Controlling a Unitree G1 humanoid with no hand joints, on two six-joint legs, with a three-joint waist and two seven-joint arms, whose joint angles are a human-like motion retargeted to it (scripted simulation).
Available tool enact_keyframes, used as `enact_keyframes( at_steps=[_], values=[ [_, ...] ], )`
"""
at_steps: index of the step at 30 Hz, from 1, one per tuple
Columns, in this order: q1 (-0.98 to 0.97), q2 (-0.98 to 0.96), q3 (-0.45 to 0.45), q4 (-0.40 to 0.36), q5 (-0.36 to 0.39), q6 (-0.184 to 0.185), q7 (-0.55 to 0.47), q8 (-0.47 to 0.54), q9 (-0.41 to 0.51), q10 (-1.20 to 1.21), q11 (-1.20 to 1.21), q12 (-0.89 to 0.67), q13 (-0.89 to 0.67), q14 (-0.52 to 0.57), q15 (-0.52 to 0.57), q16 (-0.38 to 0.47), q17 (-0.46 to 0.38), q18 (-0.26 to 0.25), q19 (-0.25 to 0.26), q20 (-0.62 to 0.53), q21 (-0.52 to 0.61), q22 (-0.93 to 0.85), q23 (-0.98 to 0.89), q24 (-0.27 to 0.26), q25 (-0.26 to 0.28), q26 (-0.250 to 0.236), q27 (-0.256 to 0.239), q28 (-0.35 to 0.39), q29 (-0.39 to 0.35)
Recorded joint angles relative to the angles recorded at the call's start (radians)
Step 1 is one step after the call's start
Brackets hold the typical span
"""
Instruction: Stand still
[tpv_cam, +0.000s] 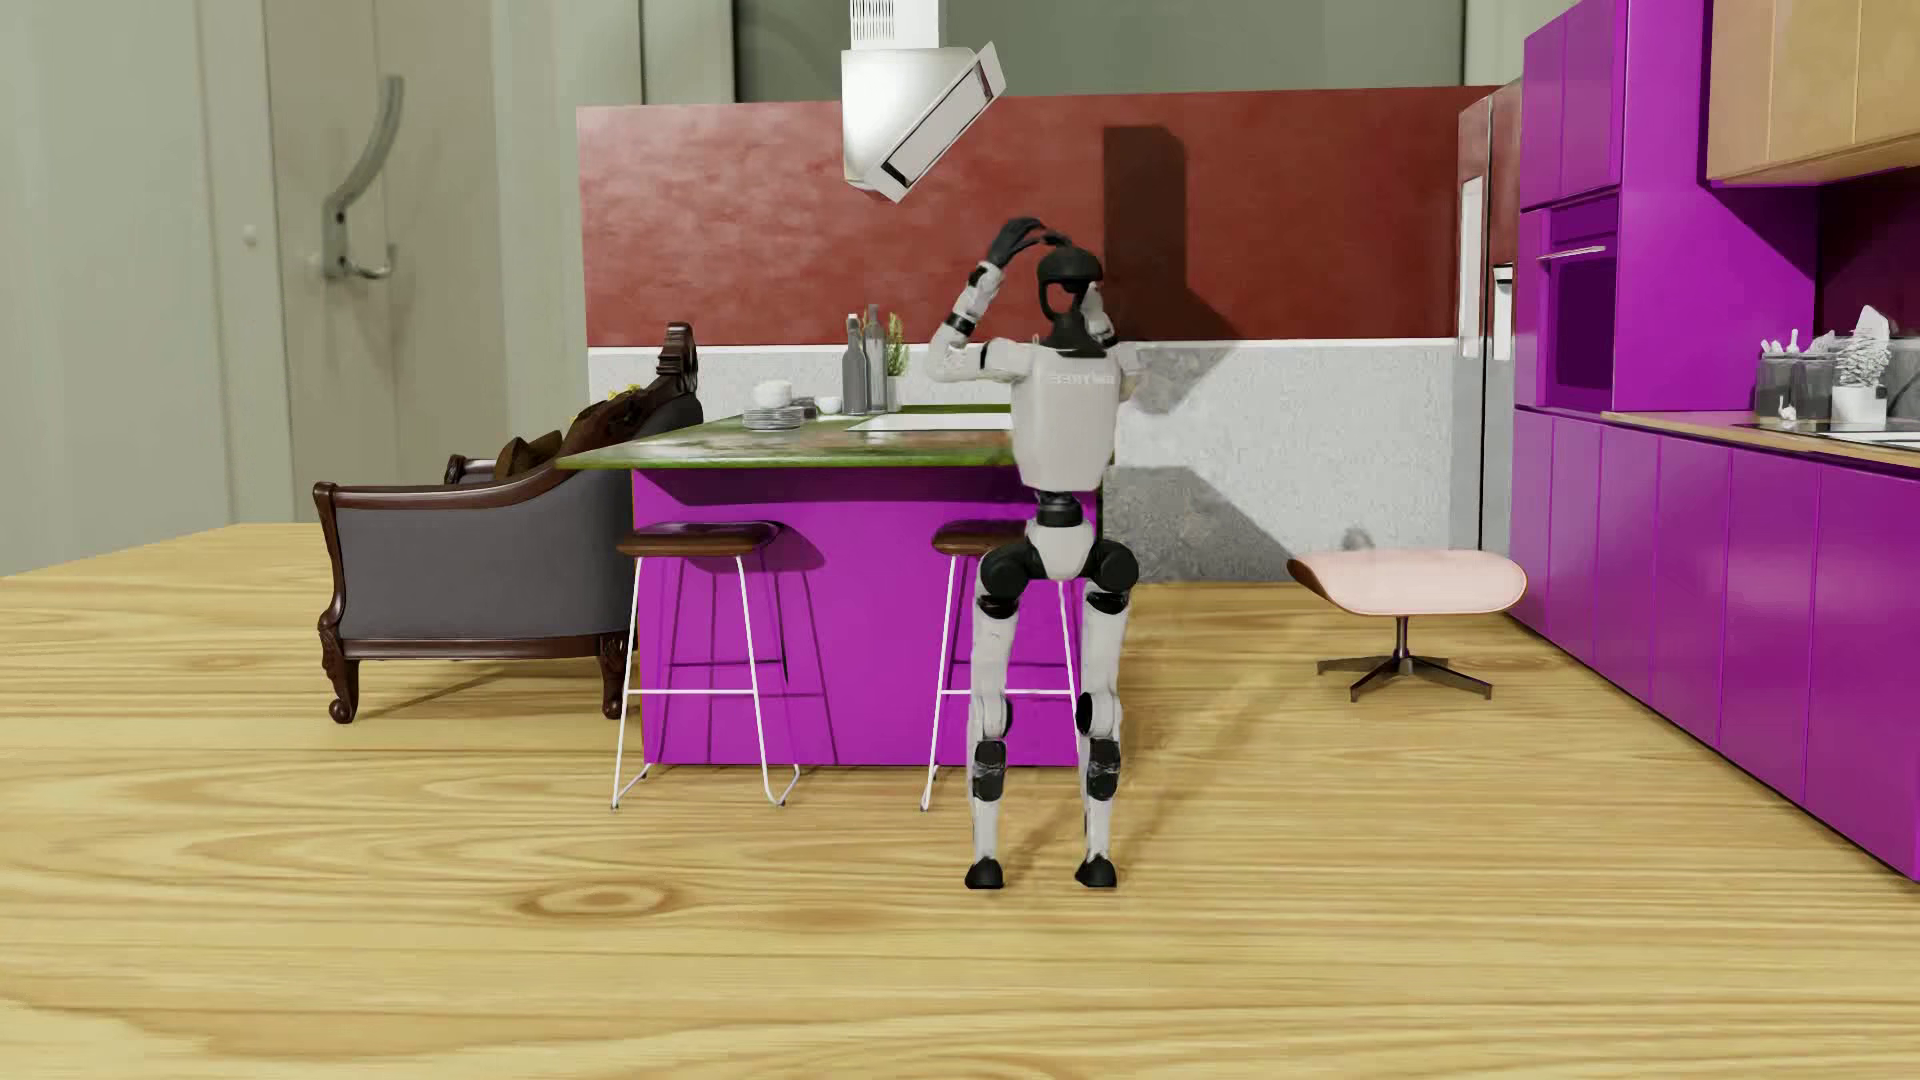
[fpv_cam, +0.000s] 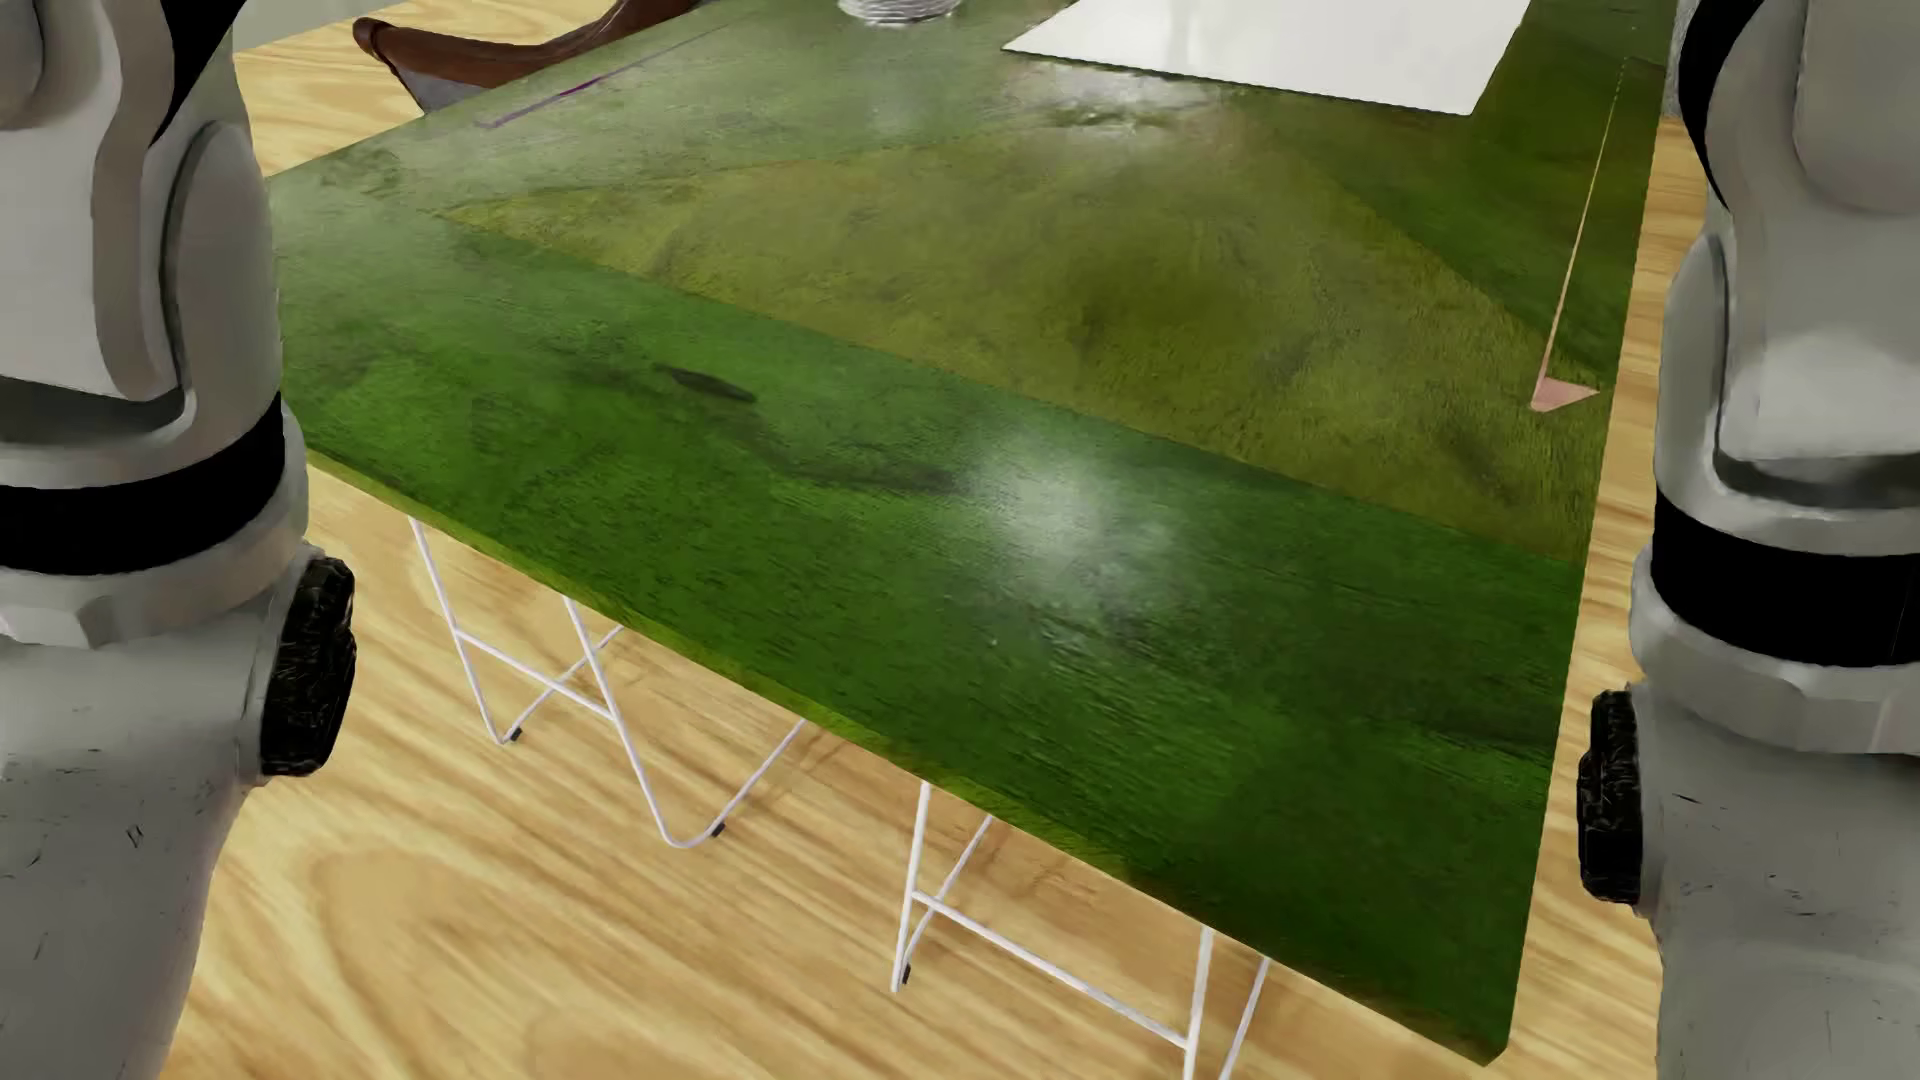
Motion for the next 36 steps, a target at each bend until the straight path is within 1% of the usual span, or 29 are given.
enact_keyframes(
  at_steps=[1, 4, 8, 12, 15, 18, 19, 21, 22, 23, 24, 25, 26, 27, 28, 29, 30, 32, 34, 36],
  values=[
    [-0.005, -0.006, 0.001, -0.001, -0.001, -0.004, 0.000, 0.000, 0.005, 0.004, 0.013, -0.004, -0.009, 0.000, -0.014, 0.002, -0.001, 0.000, 0.000, 0.005, 0.000, 0.004, -0.016, 0.000, 0.000, 0.000, 0.000, 0.000, 0.000],
    [-0.008, -0.003, -0.022, 0.002, 0.000, -0.012, 0.000, 0.000, 0.004, -0.001, -0.019, 0.006, -0.028, 0.005, 0.024, 0.010, 0.001, 0.000, 0.000, 0.010, -0.041, -0.002, -0.085, 0.000, 0.000, 0.000, 0.000, 0.000, 0.000],
    [-0.002, -0.012, -0.033, 0.003, 0.000, -0.016, 0.000, 0.000, 0.038, 0.004, 0.034, 0.043, -0.060, 0.009, -0.030, 0.018, -0.002, 0.000, 0.000, 0.027, -0.065, -0.019, -0.181, 0.000, 0.000, 0.000, 0.000, 0.000, 0.000],
    [-0.021, -0.020, -0.048, 0.011, 0.006, -0.033, 0.000, 0.000, 0.020, -0.004, -0.016, 0.083, -0.065, 0.022, 0.029, 0.049, 0.001, 0.000, 0.000, 0.040, -0.055, -0.025, -0.180, 0.000, 0.000, 0.000, 0.000, 0.000, 0.000],
    [-0.010, -0.024, -0.042, 0.012, 0.008, -0.033, 0.000, 0.000, 0.028, -0.007, 0.012, 0.107, -0.086, 0.021, -0.005, 0.062, -0.007, 0.000, 0.000, 0.057, -0.049, -0.038, -0.183, 0.000, 0.000, 0.000, 0.000, 0.000, 0.000],
    [-0.022, -0.036, -0.051, 0.011, 0.004, -0.036, 0.000, 0.000, 0.021, -0.004, 0.016, 0.139, -0.063, 0.039, -0.002, 0.071, -0.001, 0.000, 0.000, 0.067, -0.041, -0.043, -0.187, 0.000, 0.000, 0.000, 0.000, 0.000, 0.000],
    [-0.027, -0.043, -0.055, 0.009, 0.004, -0.036, 0.000, 0.000, 0.017, -0.006, 0.018, 0.188, -0.029, 0.051, 0.003, 0.084, -0.004, 0.000, 0.000, 0.070, -0.046, -0.065, -0.198, 0.000, 0.000, 0.000, 0.000, 0.000, 0.000],
    [-0.036, -0.055, -0.059, 0.007, 0.001, -0.036, 0.000, 0.000, 0.004, -0.011, 0.015, 0.383, 0.138, 0.069, 0.014, 0.122, -0.012, 0.000, 0.000, 0.060, -0.021, -0.142, -0.240, 0.000, 0.000, 0.000, 0.000, 0.000, 0.000],
    [-0.037, -0.057, -0.058, 0.006, -0.001, -0.032, 0.000, 0.000, -0.002, -0.015, 0.006, 0.532, 0.269, 0.078, 0.027, 0.139, -0.019, 0.000, 0.000, 0.042, 0.017, -0.184, -0.268, 0.000, 0.000, 0.000, 0.000, 0.000, 0.000],
    [-0.039, -0.056, -0.057, 0.004, -0.004, -0.025, 0.000, 0.000, -0.008, -0.018, -0.009, 0.704, 0.427, 0.085, 0.047, 0.146, -0.025, 0.000, 0.000, -0.001, 0.077, -0.211, -0.290, 0.000, 0.000, 0.000, 0.000, 0.000, 0.000],
    [-0.043, -0.057, -0.059, 0.001, -0.007, -0.016, 0.000, 0.000, -0.012, -0.020, -0.024, 0.886, 0.593, 0.090, 0.073, 0.145, -0.019, 0.000, 0.000, -0.067, 0.160, -0.207, -0.286, 0.000, 0.000, 0.000, 0.000, 0.000, 0.000],
    [-0.052, -0.059, -0.064, -0.003, -0.010, -0.007, 0.000, 0.000, -0.016, -0.021, -0.038, 1.073, 0.758, 0.098, 0.103, 0.134, -0.001, 0.000, 0.000, -0.132, 0.240, -0.166, -0.240, 0.000, 0.000, 0.000, 0.000, 0.000, 0.000],
    [-0.066, -0.065, -0.070, -0.008, -0.014, 0.001, 0.000, 0.000, -0.019, -0.021, -0.049, 1.241, 0.916, 0.110, 0.133, 0.109, 0.027, 0.000, 0.000, -0.183, 0.291, -0.079, -0.155, 0.000, 0.000, 0.000, 0.000, 0.000, 0.000],
    [-0.081, -0.071, -0.075, -0.011, -0.017, 0.010, 0.000, 0.000, -0.021, -0.018, -0.056, 1.378, 1.055, 0.124, 0.160, 0.074, 0.063, 0.000, 0.000, -0.228, 0.336, 0.043, -0.038, 0.000, 0.000, 0.000, 0.000, 0.000, 0.000],
    [-0.094, -0.075, -0.080, -0.015, -0.022, 0.019, 0.000, 0.000, -0.019, -0.014, -0.062, 1.482, 1.161, 0.136, 0.185, 0.033, 0.098, 0.000, 0.000, -0.254, 0.363, 0.182, 0.098, 0.000, 0.000, 0.000, 0.000, 0.000, 0.000],
    [-0.108, -0.079, -0.080, -0.020, -0.027, 0.029, 0.000, 0.000, -0.017, -0.008, -0.068, 1.551, 1.241, 0.146, 0.210, -0.001, 0.129, 0.000, 0.000, -0.285, 0.369, 0.331, 0.240, 0.000, 0.000, 0.000, 0.000, 0.000, 0.000],
    [-0.121, -0.080, -0.084, -0.025, -0.033, 0.032, 0.000, 0.000, -0.009, 0.000, -0.077, 1.591, 1.291, 0.160, 0.241, -0.023, 0.155, 0.000, 0.000, -0.313, 0.384, 0.463, 0.383, 0.000, 0.000, 0.000, 0.000, 0.000, 0.000],
    [-0.163, -0.094, -0.096, -0.032, -0.044, 0.033, 0.000, 0.000, 0.006, 0.021, -0.089, 1.617, 1.328, 0.188, 0.306, -0.046, 0.183, 0.000, 0.000, -0.364, 0.430, 0.695, 0.634, 0.000, 0.000, 0.000, 0.000, 0.000, 0.000],
    [-0.205, -0.115, -0.097, -0.030, -0.051, 0.030, 0.000, 0.000, 0.012, 0.048, -0.094, 1.596, 1.314, 0.193, 0.344, -0.050, 0.184, 0.000, 0.000, -0.440, 0.532, 0.887, 0.842, 0.000, 0.000, 0.000, 0.000, 0.000, 0.000],
    [-0.225, -0.122, -0.097, -0.028, -0.056, 0.026, 0.000, 0.000, 0.022, 0.074, -0.100, 1.567, 1.288, 0.152, 0.366, -0.048, 0.182, 0.000, 0.000, -0.503, 0.635, 1.031, 1.000, 0.000, 0.000, 0.000, 0.000, 0.000, 0.000]
  ],
)
